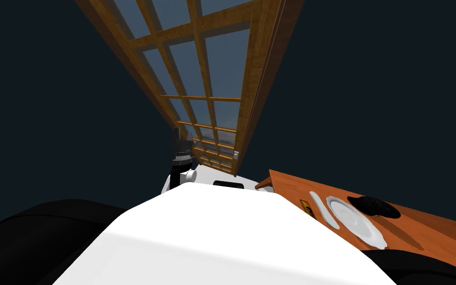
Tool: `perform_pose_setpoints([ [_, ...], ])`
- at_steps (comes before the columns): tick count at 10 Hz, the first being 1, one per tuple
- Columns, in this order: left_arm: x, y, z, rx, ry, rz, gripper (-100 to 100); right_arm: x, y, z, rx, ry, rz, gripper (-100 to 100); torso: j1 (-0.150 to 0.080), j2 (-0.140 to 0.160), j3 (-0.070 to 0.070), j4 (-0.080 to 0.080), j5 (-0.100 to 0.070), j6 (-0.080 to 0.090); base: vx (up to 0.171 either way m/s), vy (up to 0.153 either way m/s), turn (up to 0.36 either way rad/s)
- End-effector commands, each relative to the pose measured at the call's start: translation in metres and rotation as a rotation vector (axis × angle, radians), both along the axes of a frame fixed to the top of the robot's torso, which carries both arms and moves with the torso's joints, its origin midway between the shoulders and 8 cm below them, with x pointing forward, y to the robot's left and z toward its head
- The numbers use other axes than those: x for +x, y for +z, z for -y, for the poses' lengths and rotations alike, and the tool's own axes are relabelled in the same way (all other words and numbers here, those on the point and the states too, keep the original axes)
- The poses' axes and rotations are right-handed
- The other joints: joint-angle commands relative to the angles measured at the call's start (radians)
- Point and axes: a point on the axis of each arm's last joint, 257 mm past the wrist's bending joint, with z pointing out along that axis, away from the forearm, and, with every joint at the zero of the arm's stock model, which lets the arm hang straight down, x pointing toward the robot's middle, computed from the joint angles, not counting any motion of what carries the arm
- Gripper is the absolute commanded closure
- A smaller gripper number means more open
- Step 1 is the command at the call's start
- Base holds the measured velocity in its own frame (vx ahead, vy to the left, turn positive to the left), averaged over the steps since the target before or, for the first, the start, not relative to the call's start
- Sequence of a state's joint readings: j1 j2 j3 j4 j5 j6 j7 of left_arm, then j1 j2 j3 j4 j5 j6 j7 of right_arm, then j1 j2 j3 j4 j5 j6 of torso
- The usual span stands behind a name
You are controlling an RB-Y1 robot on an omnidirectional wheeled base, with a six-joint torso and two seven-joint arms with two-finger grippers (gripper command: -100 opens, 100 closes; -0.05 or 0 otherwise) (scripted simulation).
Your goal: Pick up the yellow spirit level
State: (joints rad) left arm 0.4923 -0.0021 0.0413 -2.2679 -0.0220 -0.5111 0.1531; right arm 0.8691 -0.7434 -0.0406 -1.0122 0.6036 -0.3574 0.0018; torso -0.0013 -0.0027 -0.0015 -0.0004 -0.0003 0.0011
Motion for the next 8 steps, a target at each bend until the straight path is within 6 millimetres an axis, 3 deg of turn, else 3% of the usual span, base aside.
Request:
perform_pose_setpoints([
  [1, 0.000, 0.000, 0.000, 0.000, 0.000, 0.000, 0, -0.024, -0.005, 0.002, -0.002, 0.020, -0.064, -100, 0.000, 0.000, 0.000, 0.000, 0.000, 0.000, 0.041, -0.024, 0.171],
  [5, 0.000, 0.000, 0.000, 0.000, 0.000, 0.000, 0, -0.095, -0.014, 0.002, 0.007, 0.051, -0.233, -100, -0.001, -0.001, -0.001, 0.000, 0.000, 0.000, 0.052, -0.043, 0.176],
  [6, 0.000, 0.000, 0.000, 0.000, 0.000, 0.000, 0, -0.088, -0.015, -0.001, 0.011, 0.062, -0.222, -100, -0.001, -0.001, -0.001, 0.000, 0.000, 0.000, 0.037, -0.034, 0.056],
  [8, 0.000, 0.000, 0.000, 0.000, 0.000, 0.000, 0, -0.105, -0.013, 0.005, 0.002, 0.041, -0.250, -100, 0.001, 0.000, 0.000, 0.000, 0.000, 0.001, 0.011, -0.004, -0.019],
])
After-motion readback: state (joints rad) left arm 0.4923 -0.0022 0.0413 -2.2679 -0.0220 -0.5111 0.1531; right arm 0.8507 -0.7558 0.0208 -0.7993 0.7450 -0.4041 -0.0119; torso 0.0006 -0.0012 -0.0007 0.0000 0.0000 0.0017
